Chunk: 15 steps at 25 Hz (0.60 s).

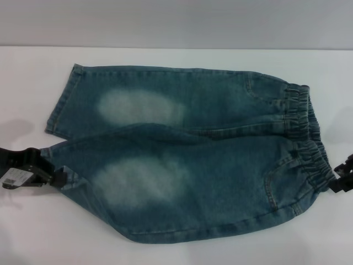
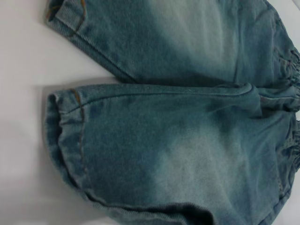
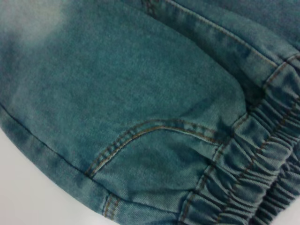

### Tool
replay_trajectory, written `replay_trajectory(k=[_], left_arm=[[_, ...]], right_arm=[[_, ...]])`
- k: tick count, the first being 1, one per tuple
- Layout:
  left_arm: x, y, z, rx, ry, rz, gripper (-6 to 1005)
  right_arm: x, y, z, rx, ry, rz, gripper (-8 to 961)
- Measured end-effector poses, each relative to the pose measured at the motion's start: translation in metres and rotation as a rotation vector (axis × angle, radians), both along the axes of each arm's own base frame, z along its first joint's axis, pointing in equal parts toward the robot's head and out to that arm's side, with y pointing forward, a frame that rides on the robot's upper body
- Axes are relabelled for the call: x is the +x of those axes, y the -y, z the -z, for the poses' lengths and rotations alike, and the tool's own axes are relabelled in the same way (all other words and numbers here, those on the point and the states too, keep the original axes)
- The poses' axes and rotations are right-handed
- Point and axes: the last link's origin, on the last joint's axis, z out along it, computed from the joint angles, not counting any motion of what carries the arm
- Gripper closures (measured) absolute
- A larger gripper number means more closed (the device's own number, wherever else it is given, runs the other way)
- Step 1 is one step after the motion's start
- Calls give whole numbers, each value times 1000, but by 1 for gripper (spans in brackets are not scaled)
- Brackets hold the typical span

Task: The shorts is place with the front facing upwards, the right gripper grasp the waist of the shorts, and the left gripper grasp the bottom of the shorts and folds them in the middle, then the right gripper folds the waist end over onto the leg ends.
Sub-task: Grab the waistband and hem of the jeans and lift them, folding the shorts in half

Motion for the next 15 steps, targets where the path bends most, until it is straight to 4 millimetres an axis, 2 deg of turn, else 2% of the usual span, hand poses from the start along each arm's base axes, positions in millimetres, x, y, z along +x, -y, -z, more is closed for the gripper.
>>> replay_trajectory(k=[15], left_arm=[[0,0,1,2,2,1,983]], right_arm=[[-5,0,10,-12,-28,-15,615]])
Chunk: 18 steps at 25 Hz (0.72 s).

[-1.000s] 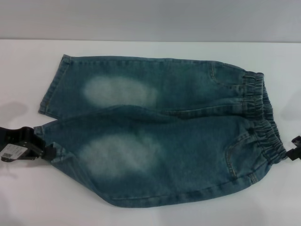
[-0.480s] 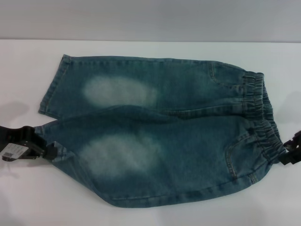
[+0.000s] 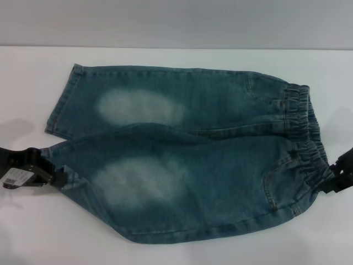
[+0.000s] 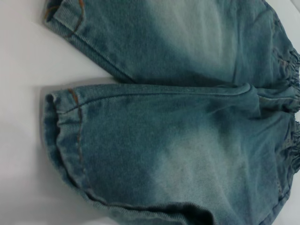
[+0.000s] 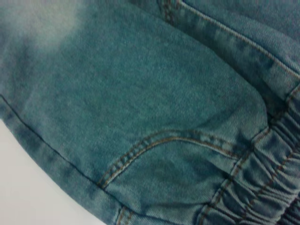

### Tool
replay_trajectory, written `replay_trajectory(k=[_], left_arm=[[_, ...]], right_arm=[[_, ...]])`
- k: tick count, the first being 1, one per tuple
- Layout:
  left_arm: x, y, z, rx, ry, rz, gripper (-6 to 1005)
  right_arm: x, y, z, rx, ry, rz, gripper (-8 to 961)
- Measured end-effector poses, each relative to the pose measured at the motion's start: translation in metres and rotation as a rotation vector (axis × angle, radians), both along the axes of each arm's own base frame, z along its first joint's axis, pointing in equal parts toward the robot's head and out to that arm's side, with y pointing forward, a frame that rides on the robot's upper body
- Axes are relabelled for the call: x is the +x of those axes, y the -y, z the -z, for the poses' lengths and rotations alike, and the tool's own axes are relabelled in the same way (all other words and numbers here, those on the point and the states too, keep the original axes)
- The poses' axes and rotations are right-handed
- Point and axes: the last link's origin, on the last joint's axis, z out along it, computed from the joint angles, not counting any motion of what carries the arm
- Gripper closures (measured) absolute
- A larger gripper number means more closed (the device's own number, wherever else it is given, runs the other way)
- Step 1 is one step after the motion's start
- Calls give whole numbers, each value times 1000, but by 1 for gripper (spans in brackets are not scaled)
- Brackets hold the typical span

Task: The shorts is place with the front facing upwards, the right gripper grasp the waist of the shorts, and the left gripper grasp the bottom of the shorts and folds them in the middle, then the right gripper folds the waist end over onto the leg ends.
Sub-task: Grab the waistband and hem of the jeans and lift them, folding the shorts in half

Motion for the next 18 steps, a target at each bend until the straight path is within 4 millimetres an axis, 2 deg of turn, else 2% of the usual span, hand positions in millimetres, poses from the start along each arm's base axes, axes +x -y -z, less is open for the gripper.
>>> replay_trajectory(k=[13,18], left_arm=[[1,-1,1,4,2,4,980],[3,-3,0,5,1,11,979]], right_arm=[[-7,0,5,-36,-34,-38,625],[-6,-1,4,-35,-36,-52,842]])
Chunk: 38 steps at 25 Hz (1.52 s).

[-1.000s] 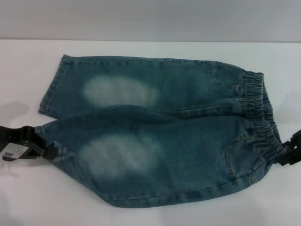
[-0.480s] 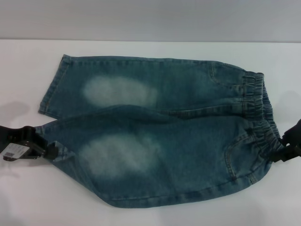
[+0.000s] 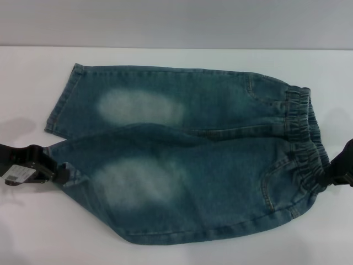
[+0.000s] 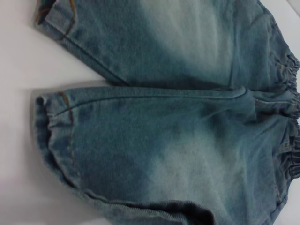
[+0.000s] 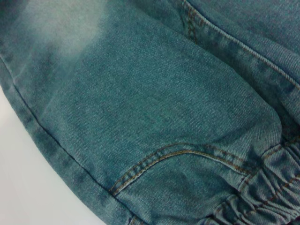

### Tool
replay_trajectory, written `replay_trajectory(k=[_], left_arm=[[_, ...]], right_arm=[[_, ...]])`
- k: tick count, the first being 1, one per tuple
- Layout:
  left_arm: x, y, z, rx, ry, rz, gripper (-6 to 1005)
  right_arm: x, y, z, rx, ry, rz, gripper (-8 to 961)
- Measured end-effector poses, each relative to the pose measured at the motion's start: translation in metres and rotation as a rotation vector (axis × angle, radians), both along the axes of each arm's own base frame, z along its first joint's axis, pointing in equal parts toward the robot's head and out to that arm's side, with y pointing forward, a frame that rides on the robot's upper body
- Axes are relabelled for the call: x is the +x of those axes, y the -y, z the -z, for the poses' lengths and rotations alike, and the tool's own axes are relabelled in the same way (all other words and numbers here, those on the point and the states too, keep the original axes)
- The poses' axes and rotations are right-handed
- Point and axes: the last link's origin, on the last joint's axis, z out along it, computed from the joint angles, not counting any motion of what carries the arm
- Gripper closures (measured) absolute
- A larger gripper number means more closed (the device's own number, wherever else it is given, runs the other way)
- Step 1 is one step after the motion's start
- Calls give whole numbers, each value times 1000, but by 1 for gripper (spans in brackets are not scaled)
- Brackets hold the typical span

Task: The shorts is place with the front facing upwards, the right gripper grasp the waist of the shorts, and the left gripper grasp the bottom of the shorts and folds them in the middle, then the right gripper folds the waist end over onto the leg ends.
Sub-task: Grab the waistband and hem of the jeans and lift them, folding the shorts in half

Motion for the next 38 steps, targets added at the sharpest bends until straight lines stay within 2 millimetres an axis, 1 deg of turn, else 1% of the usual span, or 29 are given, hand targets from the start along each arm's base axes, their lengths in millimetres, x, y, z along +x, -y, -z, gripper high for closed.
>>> replay_trajectory(k=[6,9,11,14,19,22,25,30,31,35,38], left_arm=[[3,-5,-4,28,18,0,977],[4,-8,-7,55,30,-6,977],[4,-10,-8,70,33,-10,976],[3,-13,-8,87,21,-14,975],[0,-18,-9,114,-4,-16,974],[-2,-20,-11,129,-12,-19,973],[-2,-22,-12,143,-17,-23,972],[-8,-27,-13,187,-40,-60,971],[-9,-28,-14,200,-42,-67,971],[-10,-37,-22,286,-28,-90,969],[-8,-46,-29,354,-21,-93,969]], right_arm=[[4,0,-6,26,-54,-62,951],[7,2,-8,33,-80,-67,951],[12,7,-4,11,-100,-65,951],[13,8,-1,2,-110,-62,951],[10,8,-3,24,-164,-70,950],[7,9,-8,41,-230,-82,950],[5,9,-17,79,-296,-81,950],[14,4,-30,204,-385,-11,950],[16,3,-34,256,-432,9,950],[19,4,-35,307,-487,34,951],[25,2,-32,363,-515,88,951]])
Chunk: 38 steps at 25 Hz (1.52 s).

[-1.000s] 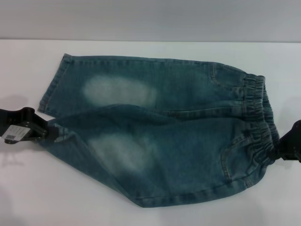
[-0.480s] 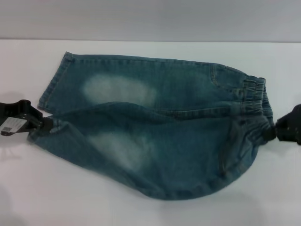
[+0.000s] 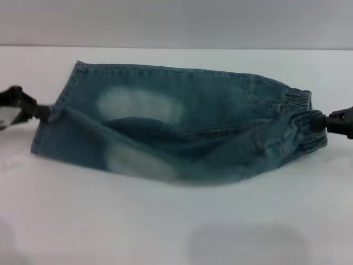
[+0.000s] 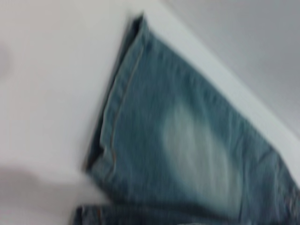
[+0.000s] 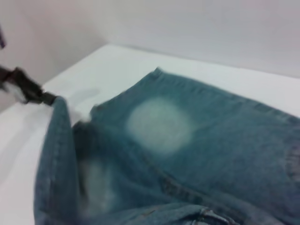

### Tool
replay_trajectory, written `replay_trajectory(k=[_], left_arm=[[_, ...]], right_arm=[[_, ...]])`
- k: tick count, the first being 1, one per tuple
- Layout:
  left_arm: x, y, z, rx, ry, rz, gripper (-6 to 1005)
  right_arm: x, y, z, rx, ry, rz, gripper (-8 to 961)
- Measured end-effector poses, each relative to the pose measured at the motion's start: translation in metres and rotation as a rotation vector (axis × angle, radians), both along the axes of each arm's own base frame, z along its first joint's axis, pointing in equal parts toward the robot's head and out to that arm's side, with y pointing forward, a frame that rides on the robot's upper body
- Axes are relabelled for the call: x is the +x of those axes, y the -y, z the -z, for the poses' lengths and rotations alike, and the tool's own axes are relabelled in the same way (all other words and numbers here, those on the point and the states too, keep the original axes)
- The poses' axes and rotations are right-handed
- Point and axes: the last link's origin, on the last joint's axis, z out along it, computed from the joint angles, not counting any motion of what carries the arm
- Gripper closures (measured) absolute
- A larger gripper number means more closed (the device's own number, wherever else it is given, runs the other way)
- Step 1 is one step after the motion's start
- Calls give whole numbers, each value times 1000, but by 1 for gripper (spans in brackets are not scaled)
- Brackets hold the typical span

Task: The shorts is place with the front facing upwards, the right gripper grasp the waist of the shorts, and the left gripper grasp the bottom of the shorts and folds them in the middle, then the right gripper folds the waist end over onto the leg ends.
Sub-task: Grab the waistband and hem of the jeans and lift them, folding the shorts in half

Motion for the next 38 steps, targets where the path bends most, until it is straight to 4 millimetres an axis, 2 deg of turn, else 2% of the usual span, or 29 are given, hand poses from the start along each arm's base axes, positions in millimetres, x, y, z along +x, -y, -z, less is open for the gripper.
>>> replay_trajectory(k=[6,15,21,27,38], left_arm=[[7,-19,-7,90,-32,15,967],[24,-38,-1,154,-46,47,965],[33,-49,3,195,-60,68,963],[33,-54,6,226,-83,66,961],[28,-58,16,247,-130,51,958]], right_arm=[[11,-5,6,119,-50,85,951],[8,-15,24,167,-106,183,950],[11,-16,18,207,-150,222,951],[20,-12,13,272,-183,265,950],[23,-14,28,283,-171,309,951]])
